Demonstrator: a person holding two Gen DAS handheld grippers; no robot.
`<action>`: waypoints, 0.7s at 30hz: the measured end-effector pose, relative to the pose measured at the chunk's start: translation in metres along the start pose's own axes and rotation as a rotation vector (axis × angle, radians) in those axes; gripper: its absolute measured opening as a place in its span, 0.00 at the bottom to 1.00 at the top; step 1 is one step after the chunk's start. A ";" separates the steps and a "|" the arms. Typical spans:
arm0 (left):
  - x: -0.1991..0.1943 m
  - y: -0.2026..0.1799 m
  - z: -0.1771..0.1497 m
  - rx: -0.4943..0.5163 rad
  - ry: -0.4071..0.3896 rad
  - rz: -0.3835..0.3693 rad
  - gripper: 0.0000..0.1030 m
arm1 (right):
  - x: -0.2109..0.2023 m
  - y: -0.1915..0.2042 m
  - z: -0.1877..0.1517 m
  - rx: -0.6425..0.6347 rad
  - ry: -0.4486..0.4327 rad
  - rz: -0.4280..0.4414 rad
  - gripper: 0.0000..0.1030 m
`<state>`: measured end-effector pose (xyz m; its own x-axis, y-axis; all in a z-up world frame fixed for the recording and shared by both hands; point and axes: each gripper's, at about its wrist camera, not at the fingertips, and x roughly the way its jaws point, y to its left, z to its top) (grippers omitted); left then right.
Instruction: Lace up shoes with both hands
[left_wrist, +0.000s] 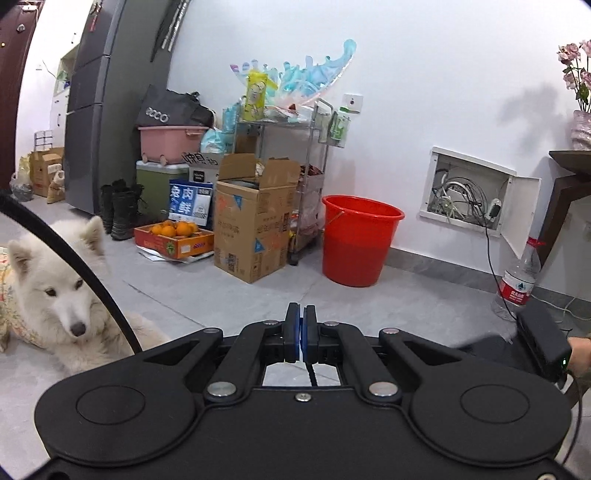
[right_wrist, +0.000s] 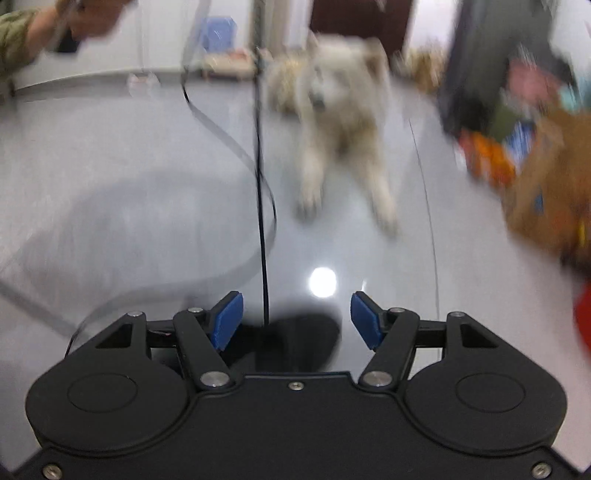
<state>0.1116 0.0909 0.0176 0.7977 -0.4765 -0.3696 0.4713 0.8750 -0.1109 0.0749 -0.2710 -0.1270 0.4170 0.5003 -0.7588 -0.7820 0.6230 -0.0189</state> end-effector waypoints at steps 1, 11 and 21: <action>-0.001 0.002 0.002 -0.005 -0.004 0.004 0.01 | 0.000 -0.004 -0.019 0.052 0.037 -0.002 0.67; -0.016 0.004 0.025 0.013 -0.066 0.036 0.01 | 0.044 0.032 -0.098 0.034 0.227 -0.025 0.47; -0.043 0.021 0.041 -0.020 -0.144 0.118 0.01 | 0.072 0.035 -0.106 0.026 0.310 0.006 0.43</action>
<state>0.1028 0.1259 0.0689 0.8932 -0.3765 -0.2458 0.3648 0.9264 -0.0935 0.0283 -0.2767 -0.2517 0.2482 0.2989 -0.9214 -0.7700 0.6381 -0.0004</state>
